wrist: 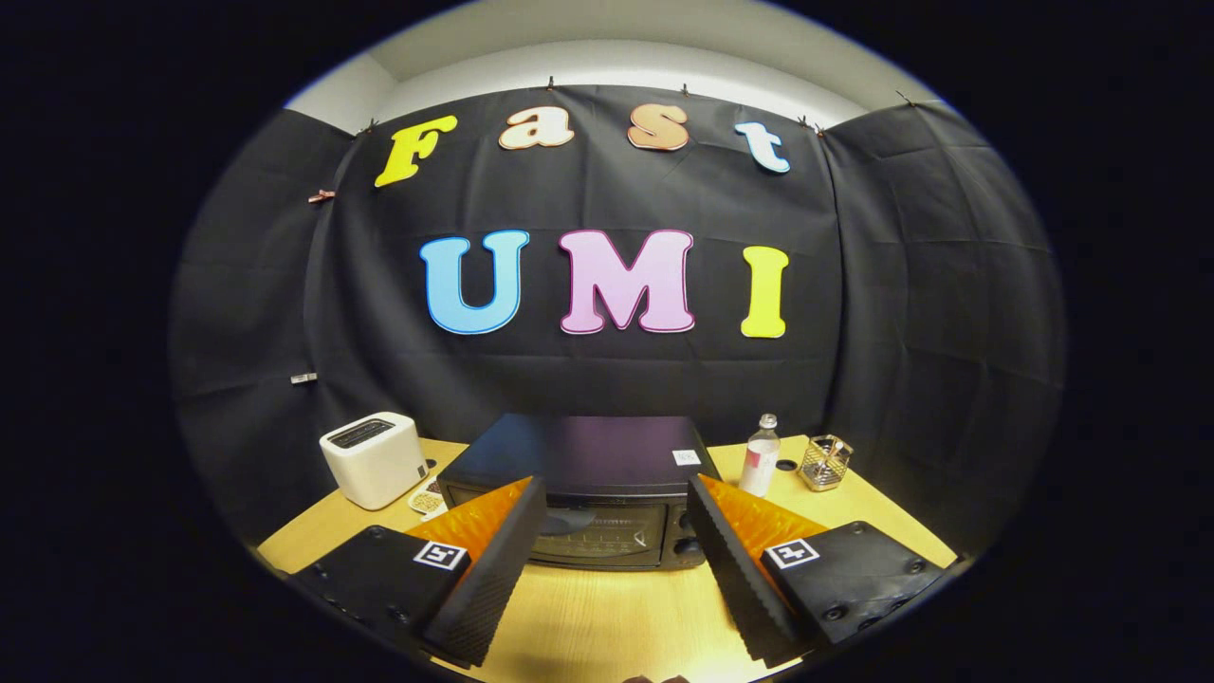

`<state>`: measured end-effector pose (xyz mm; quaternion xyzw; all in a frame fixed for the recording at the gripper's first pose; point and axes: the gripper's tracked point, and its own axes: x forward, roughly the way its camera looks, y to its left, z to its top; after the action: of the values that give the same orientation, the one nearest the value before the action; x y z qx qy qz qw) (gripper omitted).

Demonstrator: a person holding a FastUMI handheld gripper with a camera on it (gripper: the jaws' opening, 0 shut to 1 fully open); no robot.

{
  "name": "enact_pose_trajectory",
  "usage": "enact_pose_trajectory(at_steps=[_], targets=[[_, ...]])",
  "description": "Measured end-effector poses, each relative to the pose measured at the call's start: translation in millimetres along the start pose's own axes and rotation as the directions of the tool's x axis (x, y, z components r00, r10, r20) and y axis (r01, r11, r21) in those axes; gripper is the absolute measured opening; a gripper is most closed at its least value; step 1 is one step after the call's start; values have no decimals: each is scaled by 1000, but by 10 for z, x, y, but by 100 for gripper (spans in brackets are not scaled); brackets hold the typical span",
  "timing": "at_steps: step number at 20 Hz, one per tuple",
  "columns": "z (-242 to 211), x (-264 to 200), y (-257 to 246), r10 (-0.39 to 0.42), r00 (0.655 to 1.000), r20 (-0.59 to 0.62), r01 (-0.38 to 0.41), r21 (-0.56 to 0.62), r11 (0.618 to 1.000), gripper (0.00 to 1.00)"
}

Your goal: Open the toaster oven, put the food inside, and close the toaster oven door.

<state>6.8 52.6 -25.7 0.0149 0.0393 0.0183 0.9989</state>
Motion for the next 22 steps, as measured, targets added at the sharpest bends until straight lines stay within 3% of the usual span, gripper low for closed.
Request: enact_pose_trajectory(at_steps=[8, 16, 22], targets=[[-76, 438, 353, 34, 999, -21, -35, -37, 999, 98], [-378, 1007, 485, -26, 997, -75, 22, -54, 998, 98], [-758, 1167, 509, -47, 987, -151, 40, -51, 998, 99]])
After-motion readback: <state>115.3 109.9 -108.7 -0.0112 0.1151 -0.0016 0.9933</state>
